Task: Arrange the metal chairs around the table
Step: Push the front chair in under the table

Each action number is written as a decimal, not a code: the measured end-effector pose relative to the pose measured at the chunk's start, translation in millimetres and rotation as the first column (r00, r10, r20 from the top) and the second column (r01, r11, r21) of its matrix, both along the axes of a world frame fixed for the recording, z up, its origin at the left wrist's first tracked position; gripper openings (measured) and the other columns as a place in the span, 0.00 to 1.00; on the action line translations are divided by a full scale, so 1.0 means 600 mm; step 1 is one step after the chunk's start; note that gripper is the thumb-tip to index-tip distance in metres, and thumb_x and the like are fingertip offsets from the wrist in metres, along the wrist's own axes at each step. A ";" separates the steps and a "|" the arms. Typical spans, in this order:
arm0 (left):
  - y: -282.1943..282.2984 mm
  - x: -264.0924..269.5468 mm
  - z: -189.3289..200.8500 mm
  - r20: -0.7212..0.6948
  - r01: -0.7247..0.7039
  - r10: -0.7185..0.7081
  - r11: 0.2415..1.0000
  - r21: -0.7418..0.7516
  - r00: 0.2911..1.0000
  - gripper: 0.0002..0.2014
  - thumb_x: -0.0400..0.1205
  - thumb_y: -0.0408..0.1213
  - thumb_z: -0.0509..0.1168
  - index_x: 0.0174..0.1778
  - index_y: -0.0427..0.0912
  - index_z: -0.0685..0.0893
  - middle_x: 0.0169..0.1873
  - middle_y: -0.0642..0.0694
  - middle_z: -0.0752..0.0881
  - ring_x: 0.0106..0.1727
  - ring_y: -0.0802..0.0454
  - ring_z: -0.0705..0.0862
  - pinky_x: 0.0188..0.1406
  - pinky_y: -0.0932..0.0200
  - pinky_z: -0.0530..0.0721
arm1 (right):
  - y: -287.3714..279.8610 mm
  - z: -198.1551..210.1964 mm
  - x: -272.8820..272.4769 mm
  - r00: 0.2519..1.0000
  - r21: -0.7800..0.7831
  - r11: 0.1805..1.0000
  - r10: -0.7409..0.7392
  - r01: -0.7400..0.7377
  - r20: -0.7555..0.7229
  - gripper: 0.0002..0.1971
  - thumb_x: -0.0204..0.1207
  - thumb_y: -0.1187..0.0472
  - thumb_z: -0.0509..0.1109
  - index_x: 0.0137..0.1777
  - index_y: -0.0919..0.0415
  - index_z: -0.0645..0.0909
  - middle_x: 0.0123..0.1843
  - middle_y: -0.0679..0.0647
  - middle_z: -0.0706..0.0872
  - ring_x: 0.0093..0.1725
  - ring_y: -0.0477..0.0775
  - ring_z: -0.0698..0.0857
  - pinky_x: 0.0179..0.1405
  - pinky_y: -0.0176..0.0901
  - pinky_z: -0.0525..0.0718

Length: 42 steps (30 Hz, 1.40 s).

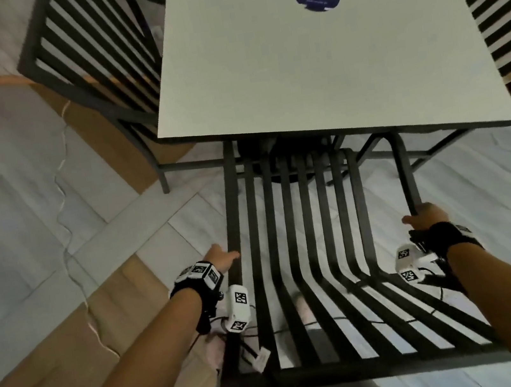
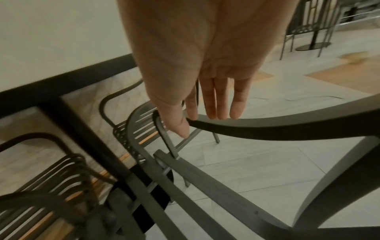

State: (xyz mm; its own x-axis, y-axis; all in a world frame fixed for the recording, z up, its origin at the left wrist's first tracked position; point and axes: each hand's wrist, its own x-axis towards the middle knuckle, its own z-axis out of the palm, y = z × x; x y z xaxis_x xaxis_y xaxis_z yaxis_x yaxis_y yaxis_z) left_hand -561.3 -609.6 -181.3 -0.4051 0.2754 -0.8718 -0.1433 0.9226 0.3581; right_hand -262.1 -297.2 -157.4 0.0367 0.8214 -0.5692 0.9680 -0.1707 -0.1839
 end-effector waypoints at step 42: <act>0.048 0.024 -0.076 -0.097 -0.117 0.123 0.991 0.065 0.988 0.32 0.83 0.27 0.61 0.80 0.49 0.57 0.55 0.34 0.79 0.40 0.42 0.82 0.51 0.42 0.86 | 0.023 -0.130 0.139 0.995 -0.120 0.991 -0.074 0.066 -0.064 0.20 0.83 0.55 0.59 0.73 0.61 0.65 0.47 0.63 0.79 0.42 0.65 0.77 0.43 0.50 0.73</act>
State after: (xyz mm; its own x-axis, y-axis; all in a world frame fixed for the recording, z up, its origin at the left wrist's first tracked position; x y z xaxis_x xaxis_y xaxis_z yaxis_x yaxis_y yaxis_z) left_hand -547.0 -581.1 -226.7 -0.5232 0.2694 -0.8085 -0.2123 0.8776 0.4298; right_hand -178.4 -283.7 -235.1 0.0499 0.7455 -0.6647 0.9387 -0.2623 -0.2237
